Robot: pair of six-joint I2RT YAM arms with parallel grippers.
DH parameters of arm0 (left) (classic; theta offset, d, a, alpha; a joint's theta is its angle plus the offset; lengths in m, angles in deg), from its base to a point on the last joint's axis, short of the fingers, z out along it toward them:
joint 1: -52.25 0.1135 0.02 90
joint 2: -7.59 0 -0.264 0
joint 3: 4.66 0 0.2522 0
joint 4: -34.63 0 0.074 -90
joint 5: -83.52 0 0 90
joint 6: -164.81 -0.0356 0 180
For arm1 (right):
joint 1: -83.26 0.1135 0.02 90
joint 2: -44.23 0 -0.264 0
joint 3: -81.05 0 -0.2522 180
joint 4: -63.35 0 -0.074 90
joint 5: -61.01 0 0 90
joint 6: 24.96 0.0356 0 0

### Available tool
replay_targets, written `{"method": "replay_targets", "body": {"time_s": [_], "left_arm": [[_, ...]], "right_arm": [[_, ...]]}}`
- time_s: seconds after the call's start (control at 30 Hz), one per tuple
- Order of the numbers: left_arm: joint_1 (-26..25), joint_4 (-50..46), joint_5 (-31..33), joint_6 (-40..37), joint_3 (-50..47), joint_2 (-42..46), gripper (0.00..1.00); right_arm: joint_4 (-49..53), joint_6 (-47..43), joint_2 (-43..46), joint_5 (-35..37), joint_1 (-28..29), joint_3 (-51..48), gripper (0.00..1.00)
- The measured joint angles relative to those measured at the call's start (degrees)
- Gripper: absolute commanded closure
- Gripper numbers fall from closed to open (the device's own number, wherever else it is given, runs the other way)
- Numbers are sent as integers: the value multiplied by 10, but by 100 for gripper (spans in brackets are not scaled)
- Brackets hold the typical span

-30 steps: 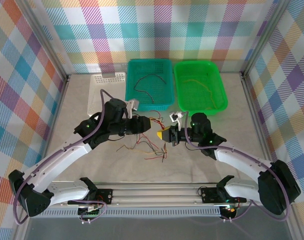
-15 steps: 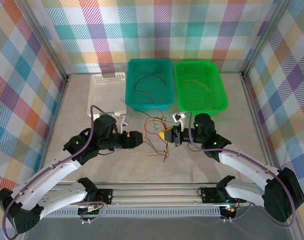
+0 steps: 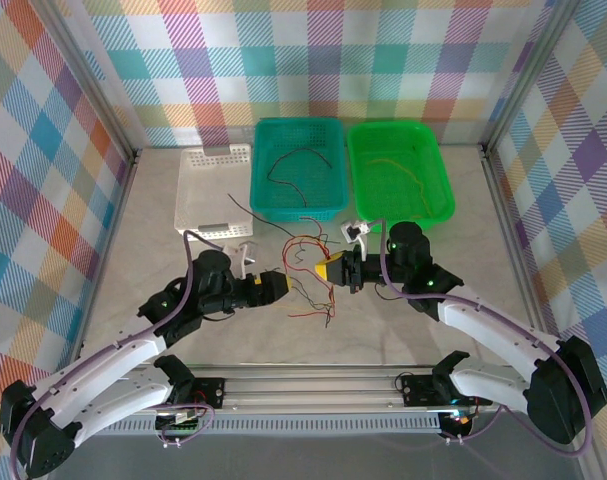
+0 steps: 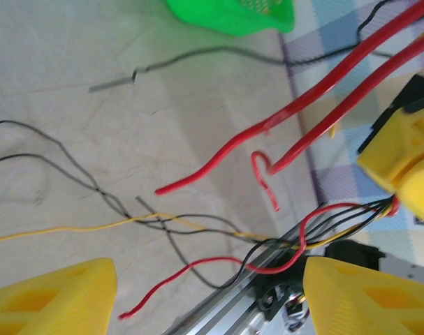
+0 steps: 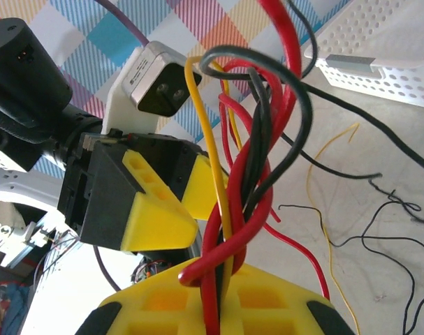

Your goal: Untangle the cables

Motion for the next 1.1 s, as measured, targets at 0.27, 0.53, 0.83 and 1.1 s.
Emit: {"method": "replay_targets", "body": {"time_s": [0.27,0.53,0.83,1.1], "left_arm": [[-3,77,24,7,-14,-18,29],[-3,82,57,-25,-8,-31,41],[-3,118,70,-32,-5,-42,50],[-3,148,70,-28,-5,-46,81]], "right_arm": [[-11,24,-9,-33,0,2,100],[-32,50,-11,-55,0,2,100],[-73,86,-25,-78,7,2,100],[-76,94,-36,-84,18,2,100]]}}
